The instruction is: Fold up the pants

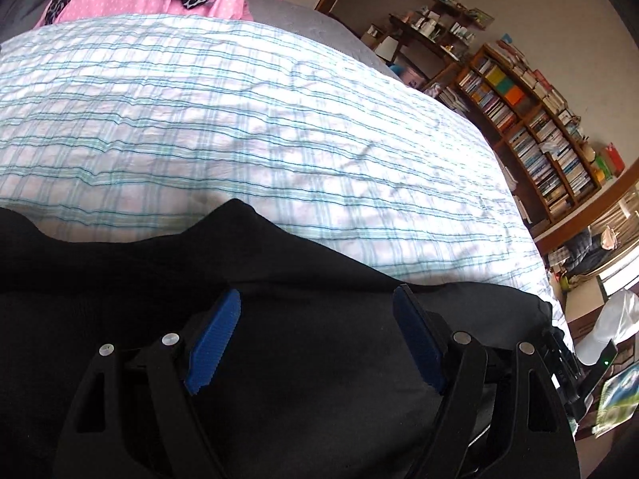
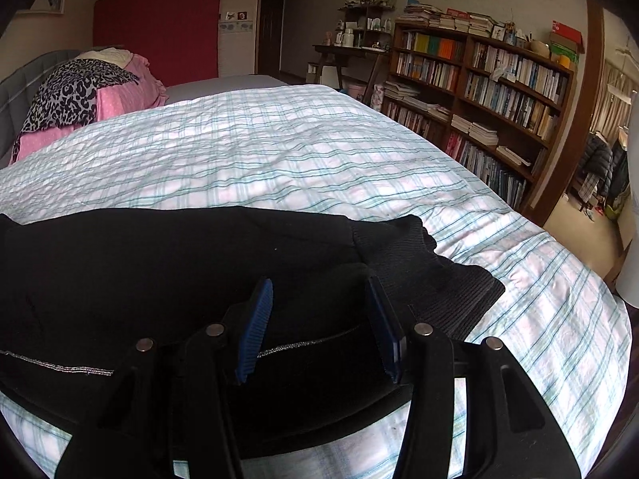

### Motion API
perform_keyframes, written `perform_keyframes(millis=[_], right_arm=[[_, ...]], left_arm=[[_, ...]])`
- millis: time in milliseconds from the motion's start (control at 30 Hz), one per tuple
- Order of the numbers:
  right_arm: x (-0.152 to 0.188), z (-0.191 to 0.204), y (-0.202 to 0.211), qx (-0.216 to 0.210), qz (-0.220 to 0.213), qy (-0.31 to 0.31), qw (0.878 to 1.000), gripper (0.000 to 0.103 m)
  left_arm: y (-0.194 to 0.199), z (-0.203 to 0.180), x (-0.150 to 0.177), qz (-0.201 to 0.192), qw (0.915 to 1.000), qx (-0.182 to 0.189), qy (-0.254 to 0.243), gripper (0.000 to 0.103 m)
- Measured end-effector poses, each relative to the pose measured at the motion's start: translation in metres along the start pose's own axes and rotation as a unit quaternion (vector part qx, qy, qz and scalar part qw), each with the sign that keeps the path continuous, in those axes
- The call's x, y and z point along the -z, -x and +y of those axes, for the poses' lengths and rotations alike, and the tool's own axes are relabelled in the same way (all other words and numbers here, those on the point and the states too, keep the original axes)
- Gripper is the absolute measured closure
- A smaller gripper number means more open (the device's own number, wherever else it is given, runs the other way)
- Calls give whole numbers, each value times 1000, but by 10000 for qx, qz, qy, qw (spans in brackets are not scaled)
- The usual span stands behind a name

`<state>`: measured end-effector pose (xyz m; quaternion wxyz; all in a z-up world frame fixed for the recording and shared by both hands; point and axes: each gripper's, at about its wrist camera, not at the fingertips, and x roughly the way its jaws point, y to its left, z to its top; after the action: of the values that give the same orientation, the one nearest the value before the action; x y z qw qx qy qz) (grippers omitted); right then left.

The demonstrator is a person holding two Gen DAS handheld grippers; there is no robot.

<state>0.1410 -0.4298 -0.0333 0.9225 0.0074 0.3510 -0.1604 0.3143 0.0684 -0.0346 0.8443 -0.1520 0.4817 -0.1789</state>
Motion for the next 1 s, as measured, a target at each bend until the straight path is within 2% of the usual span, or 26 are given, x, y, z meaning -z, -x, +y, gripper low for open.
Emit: perform_keyframes(millis=[133, 333, 533, 667, 833, 1000], right_arm=[[5, 2, -10, -2, 194, 59, 9998, 53], [7, -8, -15, -272, 292, -163, 9991, 53], [10, -40, 14, -658, -38, -999, 9928, 53], [20, -65, 32, -943, -74, -1612, 9824, 53], [31, -89, 54, -716, -234, -2065, 9755, 45], [37, -103, 44, -798, 68, -2478, 9655, 45]], left_arm=[[-18, 6, -4, 100, 9996, -257, 23, 25], [-24, -13, 11, -168, 9943, -846, -625, 24], [4, -25, 37, -457, 9931, -677, -839, 24], [7, -41, 56, -369, 9898, -592, -1241, 23], [0, -64, 77, -316, 9817, -733, -1727, 21], [-1, -77, 85, -315, 9777, -705, -1954, 21]])
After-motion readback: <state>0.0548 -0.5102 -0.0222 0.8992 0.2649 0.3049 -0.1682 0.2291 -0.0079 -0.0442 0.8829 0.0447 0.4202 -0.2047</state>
